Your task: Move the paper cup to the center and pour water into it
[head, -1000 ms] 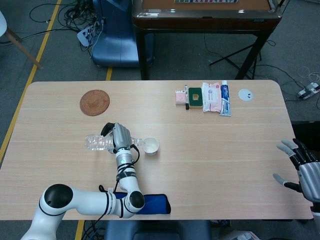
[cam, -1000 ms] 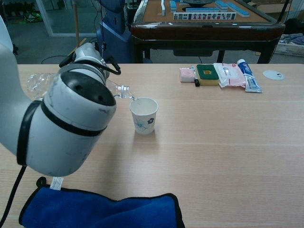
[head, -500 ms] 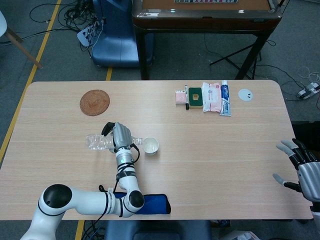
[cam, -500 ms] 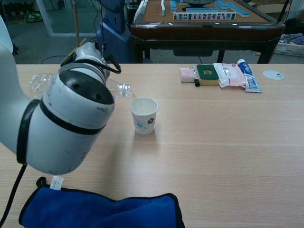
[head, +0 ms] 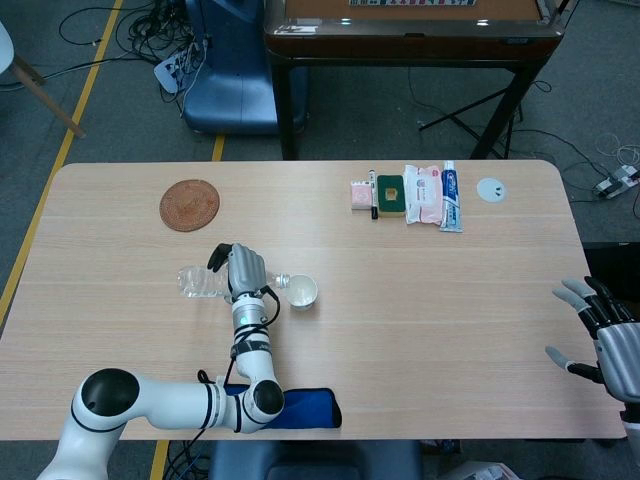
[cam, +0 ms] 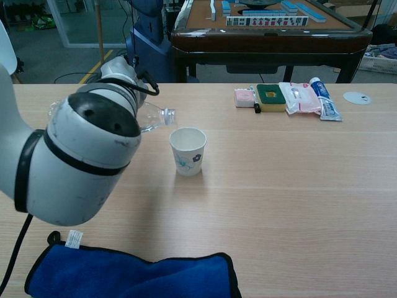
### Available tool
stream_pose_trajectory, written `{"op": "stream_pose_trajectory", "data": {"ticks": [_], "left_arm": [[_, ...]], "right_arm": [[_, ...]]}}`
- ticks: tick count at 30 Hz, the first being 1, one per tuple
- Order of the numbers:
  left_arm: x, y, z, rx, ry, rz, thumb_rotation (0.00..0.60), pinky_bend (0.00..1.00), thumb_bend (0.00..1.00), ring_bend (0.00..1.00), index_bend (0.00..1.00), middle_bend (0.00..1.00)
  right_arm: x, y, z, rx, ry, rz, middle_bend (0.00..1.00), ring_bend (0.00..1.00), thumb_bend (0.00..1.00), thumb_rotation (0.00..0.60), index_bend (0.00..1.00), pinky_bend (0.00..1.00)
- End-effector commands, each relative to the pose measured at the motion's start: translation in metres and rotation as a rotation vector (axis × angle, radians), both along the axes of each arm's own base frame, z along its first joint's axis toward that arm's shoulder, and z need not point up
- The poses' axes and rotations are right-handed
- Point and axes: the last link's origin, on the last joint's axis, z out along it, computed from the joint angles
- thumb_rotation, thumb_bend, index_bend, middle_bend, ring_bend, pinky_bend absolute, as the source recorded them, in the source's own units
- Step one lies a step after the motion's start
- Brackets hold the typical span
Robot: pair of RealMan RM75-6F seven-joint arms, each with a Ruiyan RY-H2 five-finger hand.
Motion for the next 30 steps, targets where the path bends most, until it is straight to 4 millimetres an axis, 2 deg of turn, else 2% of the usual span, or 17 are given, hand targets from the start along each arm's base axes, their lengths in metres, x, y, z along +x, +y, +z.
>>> {"op": "stream_pose_trajectory", "data": {"ticks": [1,13,22,30], "left_arm": [[-0.003,0.001,0.000,-0.006,-0.041,-0.025,0.600,0.58,0.08,0.58,0.71,0.88],[-0.012,-0.001,0.007,-0.046,-0.293,0.050,0.600,0.59,0.09,0.59,0.72,0.89],[-0.028,0.001,0.018,-0.015,-0.465,0.033,0.600,0.60,0.09,0.58,0.71,0.87],[-0.051,0.005,0.034,0.075,-0.640,0.028,0.600,0.60,0.09,0.57,0.70,0.86]], "right_arm": [[0.000,0.000,0.000,0.002,0.001,-0.001,0.17,0.08,0.05,0.600,0.23,0.27],[-0.001,-0.002,-0.004,0.013,0.010,-0.009,0.17,0.08,0.05,0.600,0.23,0.27],[-0.001,-0.003,-0.008,0.024,0.018,-0.010,0.17,0.08,0.05,0.600,0.23,0.27],[-0.001,-0.005,-0.010,0.029,0.025,-0.015,0.17,0.08,0.05,0.600,0.23,0.27]]}}
